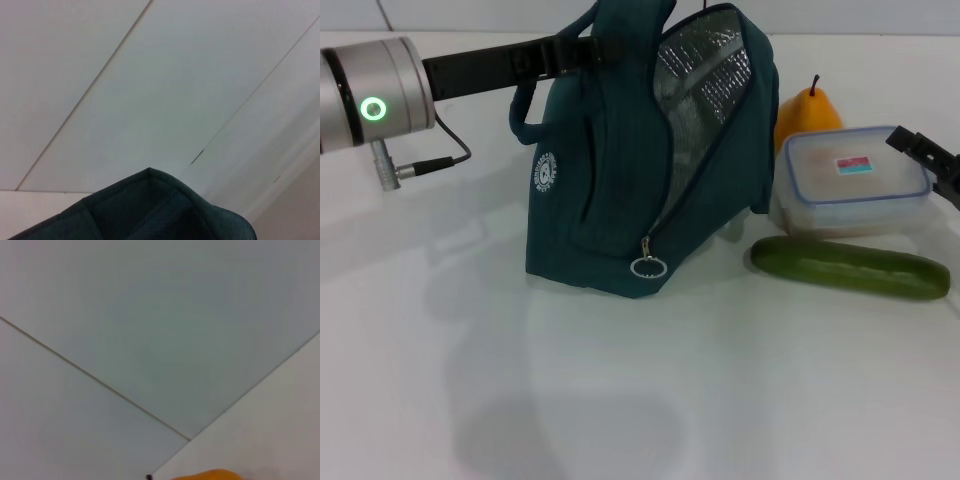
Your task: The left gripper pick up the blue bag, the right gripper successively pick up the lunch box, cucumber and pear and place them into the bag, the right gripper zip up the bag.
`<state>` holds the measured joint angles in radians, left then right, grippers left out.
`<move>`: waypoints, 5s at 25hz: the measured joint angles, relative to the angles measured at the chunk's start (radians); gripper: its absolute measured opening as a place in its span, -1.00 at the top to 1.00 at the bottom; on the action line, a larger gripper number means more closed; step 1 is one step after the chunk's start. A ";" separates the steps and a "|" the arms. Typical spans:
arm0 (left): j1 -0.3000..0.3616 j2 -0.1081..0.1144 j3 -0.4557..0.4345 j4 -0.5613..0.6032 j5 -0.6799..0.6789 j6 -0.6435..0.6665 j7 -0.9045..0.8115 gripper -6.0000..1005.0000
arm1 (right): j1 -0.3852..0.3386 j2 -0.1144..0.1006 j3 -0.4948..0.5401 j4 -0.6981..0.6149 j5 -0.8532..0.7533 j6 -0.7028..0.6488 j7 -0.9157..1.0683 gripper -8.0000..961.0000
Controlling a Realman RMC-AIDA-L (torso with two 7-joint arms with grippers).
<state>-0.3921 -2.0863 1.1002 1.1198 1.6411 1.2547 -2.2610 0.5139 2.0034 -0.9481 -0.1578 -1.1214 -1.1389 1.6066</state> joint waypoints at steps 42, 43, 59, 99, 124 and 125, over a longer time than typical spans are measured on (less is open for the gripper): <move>0.007 0.001 0.007 -0.013 -0.007 0.011 0.022 0.90 | 0.008 0.018 -0.001 0.020 0.009 -0.108 0.098 0.19; 0.007 0.001 0.007 -0.014 -0.007 0.011 0.024 0.90 | 0.009 0.018 0.000 0.022 0.009 -0.106 0.098 0.20; 0.012 0.000 0.007 -0.014 -0.008 0.011 0.029 0.90 | 0.005 0.023 0.011 0.029 0.018 -0.115 0.098 0.70; 0.027 0.000 0.003 -0.031 -0.012 0.032 0.054 0.90 | -0.137 0.015 0.029 0.101 0.274 -0.342 0.198 0.77; 0.015 0.001 0.000 -0.046 -0.056 0.054 0.073 0.90 | -0.082 0.023 0.043 0.104 0.423 -0.666 0.336 0.77; 0.015 0.001 0.000 -0.046 -0.060 0.057 0.075 0.90 | -0.070 0.024 0.043 0.104 0.424 -0.684 0.340 0.77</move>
<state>-0.3776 -2.0854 1.1004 1.0738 1.5812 1.3116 -2.1857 0.4438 2.0273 -0.9050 -0.0533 -0.6970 -1.8227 1.9467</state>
